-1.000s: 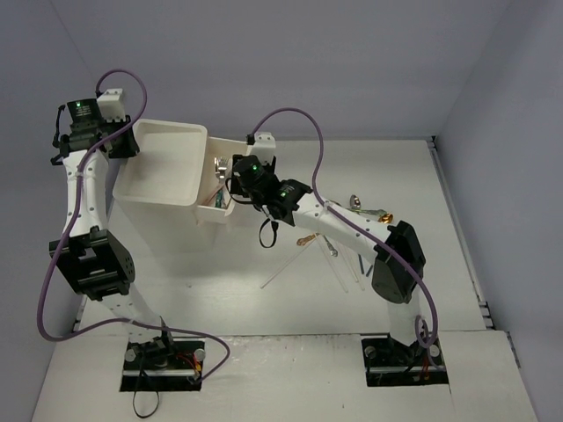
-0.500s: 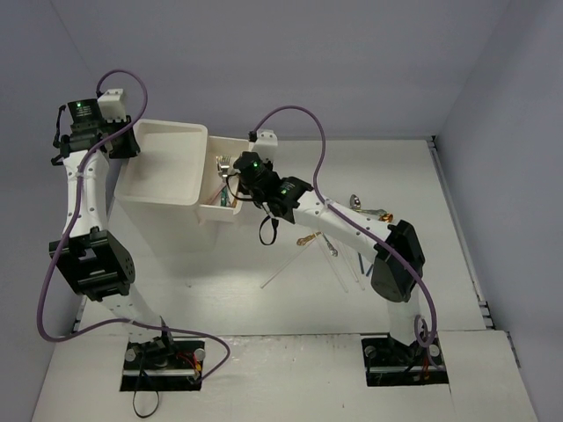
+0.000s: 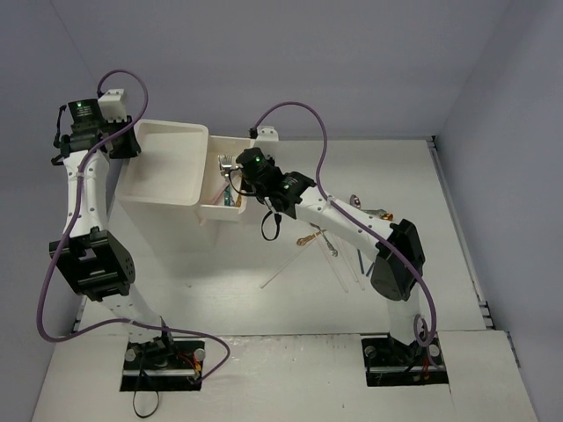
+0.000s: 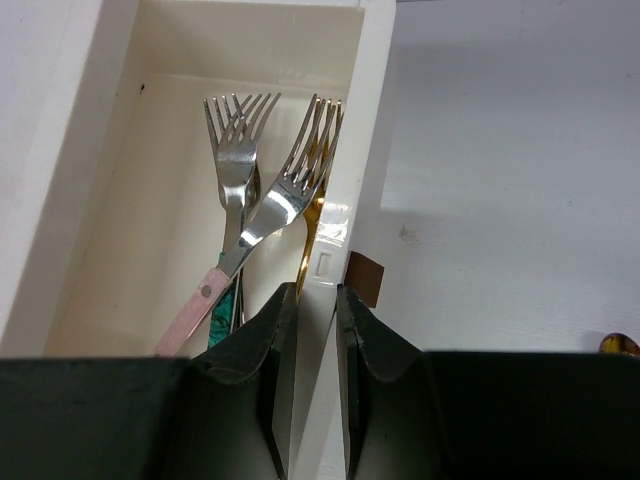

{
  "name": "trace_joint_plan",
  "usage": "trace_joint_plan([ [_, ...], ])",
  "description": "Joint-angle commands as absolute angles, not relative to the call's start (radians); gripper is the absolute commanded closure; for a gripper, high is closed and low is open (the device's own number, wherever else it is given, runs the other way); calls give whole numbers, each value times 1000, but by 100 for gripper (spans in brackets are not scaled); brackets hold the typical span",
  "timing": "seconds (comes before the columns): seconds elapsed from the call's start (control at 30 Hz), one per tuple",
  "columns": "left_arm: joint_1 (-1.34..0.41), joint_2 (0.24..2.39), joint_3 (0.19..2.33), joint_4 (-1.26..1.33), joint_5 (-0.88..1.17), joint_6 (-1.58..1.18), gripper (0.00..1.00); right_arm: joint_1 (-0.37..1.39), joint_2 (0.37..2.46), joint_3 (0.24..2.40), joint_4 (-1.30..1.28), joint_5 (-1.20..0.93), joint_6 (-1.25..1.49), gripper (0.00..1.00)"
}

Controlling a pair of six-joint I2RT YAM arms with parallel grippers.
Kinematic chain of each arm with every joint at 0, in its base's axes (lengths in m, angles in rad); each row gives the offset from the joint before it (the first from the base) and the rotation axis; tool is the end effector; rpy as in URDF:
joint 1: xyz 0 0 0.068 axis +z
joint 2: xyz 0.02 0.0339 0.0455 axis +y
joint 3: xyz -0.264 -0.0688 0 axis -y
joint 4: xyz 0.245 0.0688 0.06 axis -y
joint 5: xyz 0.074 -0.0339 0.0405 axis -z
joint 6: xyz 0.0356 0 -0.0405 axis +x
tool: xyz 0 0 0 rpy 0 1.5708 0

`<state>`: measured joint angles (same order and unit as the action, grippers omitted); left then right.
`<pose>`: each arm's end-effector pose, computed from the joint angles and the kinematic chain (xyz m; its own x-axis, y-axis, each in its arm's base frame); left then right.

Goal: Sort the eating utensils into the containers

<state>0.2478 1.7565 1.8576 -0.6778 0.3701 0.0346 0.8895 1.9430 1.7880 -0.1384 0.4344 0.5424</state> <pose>0.3873 0.0847 0.3989 -0.5260 -0.0998 -0.8446 0.0835 0.9822 -0.1681 0.3071 0.3549 0.3501 -0.3887 0.2640 -0.8827 -0.2921 0.8733 0.3899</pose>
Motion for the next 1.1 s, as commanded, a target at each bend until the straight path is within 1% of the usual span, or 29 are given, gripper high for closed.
trace_joint_plan([
  [0.0, 227, 1742, 1855, -772, 492, -3, 100, 875, 1946, 1898, -146, 417, 483, 100],
  [0.33, 223, 1741, 1855, -772, 527, -6, 100, 882, 2016, 2020, -146, 291, 478, 100],
  [0.7, 222, 1746, 1862, -760, 513, -91, 100, 929, 2085, 2109, -140, 274, 602, 100],
  [1.07, 219, 1747, 1843, -736, 541, -138, 100, 944, 2129, 2164, -97, 191, 676, 100],
])
